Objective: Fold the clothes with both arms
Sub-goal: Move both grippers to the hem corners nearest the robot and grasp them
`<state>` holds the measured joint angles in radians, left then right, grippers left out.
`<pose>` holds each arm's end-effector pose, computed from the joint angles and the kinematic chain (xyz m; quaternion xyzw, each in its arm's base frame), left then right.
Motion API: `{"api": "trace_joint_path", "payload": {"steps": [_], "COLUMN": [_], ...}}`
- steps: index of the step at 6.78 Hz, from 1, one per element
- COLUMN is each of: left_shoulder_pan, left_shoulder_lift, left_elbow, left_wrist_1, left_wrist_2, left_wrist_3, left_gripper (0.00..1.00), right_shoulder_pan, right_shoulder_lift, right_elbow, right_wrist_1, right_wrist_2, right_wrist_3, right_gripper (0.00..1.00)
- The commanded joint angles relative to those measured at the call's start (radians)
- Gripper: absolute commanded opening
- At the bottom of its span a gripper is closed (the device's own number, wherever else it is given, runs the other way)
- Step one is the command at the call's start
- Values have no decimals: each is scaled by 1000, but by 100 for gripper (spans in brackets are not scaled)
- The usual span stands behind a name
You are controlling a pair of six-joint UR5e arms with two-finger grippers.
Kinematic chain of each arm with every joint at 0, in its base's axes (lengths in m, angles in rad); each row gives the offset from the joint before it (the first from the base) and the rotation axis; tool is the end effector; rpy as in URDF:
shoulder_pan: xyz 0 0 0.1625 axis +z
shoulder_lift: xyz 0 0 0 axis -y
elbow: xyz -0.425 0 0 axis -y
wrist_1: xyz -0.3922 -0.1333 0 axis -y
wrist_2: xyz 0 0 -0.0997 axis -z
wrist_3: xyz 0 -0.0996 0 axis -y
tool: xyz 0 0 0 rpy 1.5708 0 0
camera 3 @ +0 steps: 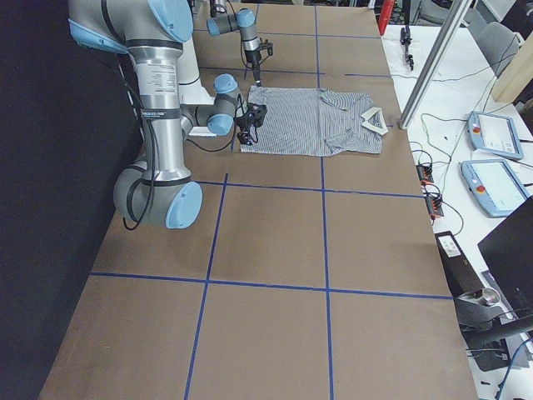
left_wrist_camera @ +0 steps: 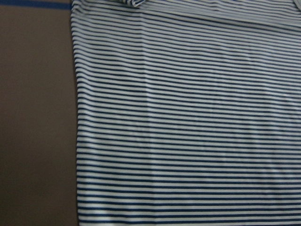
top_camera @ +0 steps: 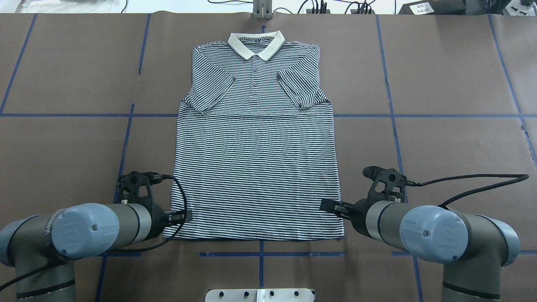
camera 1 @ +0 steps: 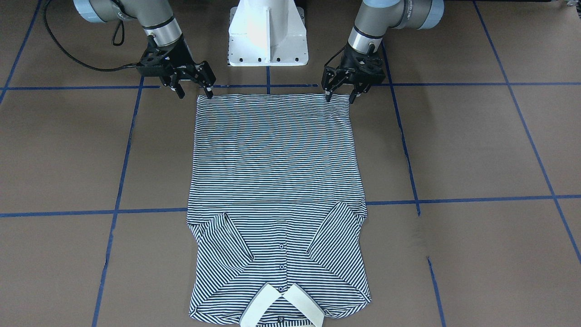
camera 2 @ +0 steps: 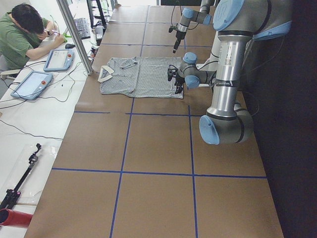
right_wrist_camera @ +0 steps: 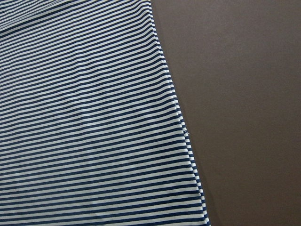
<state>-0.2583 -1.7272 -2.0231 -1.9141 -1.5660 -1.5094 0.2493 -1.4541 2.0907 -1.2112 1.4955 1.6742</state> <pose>0.4753 -0.2639 0.3346 0.0750 0.4520 -0.0885 0.8844 -0.4521 -0.2604 0.3218 0.0678 -0.4737 0.1717 0.8611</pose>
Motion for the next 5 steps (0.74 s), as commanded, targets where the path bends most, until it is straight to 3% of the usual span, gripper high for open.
{"api": "trace_joint_path", "payload": {"steps": [1,4,5], "left_shoulder_pan": [31,44,44], "left_shoulder_lift": [17,17,17], "left_elbow": [20,33,34], "left_wrist_1": [1,1,1], "left_wrist_2": [15,15,15], "left_wrist_3": [-31,-29,-29], "left_gripper": [68,65,59], "right_shoulder_pan": [-10,-10,-10], "right_shoulder_lift": [0,0,-2], "right_elbow": [0,-1,-1], "right_wrist_1": [-1,-1,-2], "right_wrist_2": [-18,-18,-20], "right_wrist_3": [2,2,2], "right_gripper": [97,97,98]}}
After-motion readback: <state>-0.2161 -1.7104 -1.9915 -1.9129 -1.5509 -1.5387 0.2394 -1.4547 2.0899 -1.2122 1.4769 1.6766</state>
